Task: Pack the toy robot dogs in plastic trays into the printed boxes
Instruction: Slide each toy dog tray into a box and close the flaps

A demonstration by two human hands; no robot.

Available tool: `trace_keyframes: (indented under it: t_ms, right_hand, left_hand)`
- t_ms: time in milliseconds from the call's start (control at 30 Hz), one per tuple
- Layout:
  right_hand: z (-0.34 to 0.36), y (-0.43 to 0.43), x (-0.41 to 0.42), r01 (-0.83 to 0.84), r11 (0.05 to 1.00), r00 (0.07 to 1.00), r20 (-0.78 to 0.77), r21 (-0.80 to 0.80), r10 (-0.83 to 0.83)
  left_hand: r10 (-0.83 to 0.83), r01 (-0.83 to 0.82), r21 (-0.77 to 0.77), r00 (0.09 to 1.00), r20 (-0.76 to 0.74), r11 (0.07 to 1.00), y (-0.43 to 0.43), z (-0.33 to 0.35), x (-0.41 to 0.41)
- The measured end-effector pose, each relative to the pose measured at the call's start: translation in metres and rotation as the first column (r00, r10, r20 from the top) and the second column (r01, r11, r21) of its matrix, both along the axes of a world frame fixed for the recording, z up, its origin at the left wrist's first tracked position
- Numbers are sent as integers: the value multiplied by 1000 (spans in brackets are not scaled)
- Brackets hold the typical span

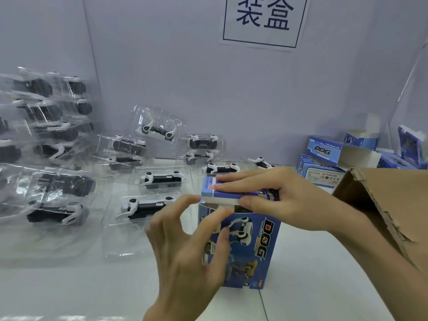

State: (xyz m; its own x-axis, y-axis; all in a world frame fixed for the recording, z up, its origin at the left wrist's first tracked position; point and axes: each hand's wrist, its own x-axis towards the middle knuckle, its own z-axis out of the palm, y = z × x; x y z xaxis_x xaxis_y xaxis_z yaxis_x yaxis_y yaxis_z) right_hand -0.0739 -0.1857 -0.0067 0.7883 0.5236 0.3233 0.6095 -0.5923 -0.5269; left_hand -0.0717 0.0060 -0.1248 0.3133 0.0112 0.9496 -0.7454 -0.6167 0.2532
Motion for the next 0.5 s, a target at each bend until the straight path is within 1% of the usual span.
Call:
trace_keyframes:
  t_ms: [100, 167, 300, 500]
  right_hand:
    - [1, -4, 2, -2, 1000, 999, -49, -6, 2]
    - [1, -2, 2, -4, 1000, 998, -59, -2, 4]
    - [1, 0, 1, -9, 999, 999, -39, -47, 7]
    - [6, -3, 0, -14, 1000, 991, -136, -2, 13]
  left_hand:
    - [41, -40, 58, 999, -12, 998, 8, 2, 5]
    - [30, -29, 68, 999, -11, 997, 11, 2, 7]
    - [-27, 28, 61, 1000, -6, 998, 13, 3, 11]
    - [-150, 152, 28, 988, -46, 988, 16, 1, 17]
